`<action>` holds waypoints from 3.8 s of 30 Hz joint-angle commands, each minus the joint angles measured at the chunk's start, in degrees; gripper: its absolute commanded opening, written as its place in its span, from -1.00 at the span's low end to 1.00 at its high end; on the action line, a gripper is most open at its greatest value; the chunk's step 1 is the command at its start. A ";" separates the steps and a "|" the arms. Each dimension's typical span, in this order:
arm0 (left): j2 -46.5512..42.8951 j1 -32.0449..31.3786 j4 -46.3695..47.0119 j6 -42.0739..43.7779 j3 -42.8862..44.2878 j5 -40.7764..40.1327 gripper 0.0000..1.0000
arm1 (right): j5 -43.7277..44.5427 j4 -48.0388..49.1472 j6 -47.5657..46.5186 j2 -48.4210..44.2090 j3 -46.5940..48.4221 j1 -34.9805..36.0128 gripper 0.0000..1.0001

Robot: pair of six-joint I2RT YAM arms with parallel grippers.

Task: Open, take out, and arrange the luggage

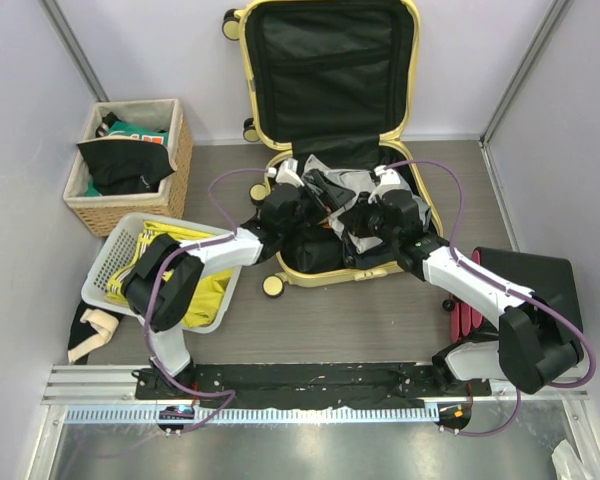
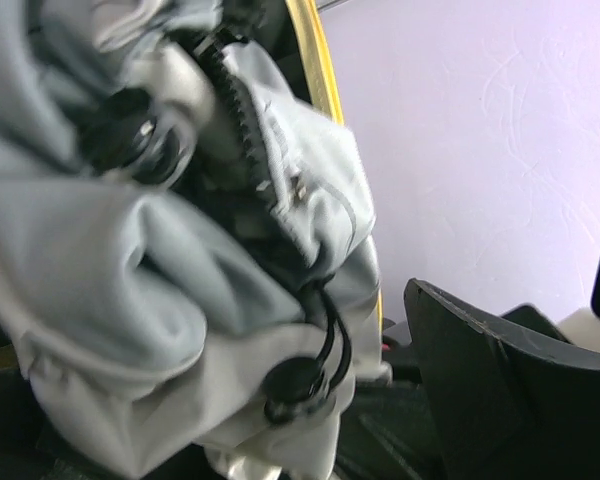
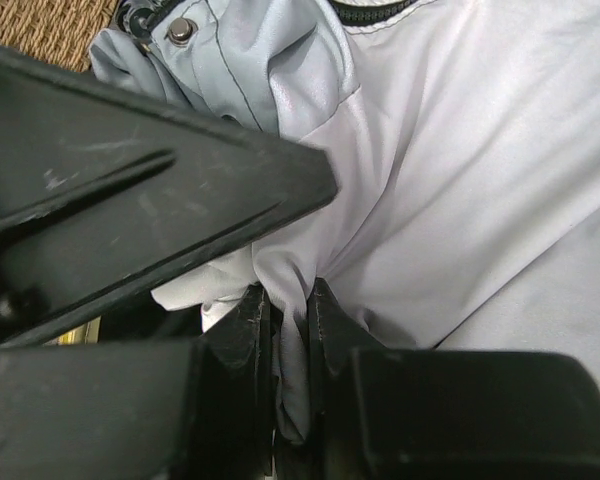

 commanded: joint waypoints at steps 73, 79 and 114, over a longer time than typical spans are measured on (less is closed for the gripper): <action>-32.56 48.12 -64.58 50.41 -7.83 22.50 -1.00 | -35.20 22.95 19.01 24.53 6.94 6.73 0.51; -33.52 48.12 -63.71 49.09 -6.00 23.20 -1.00 | -33.81 24.30 22.45 21.56 5.97 7.43 -0.68; -16.31 55.85 -74.60 62.89 11.42 -19.51 -1.00 | -11.58 -4.62 9.01 40.35 39.10 38.28 -0.98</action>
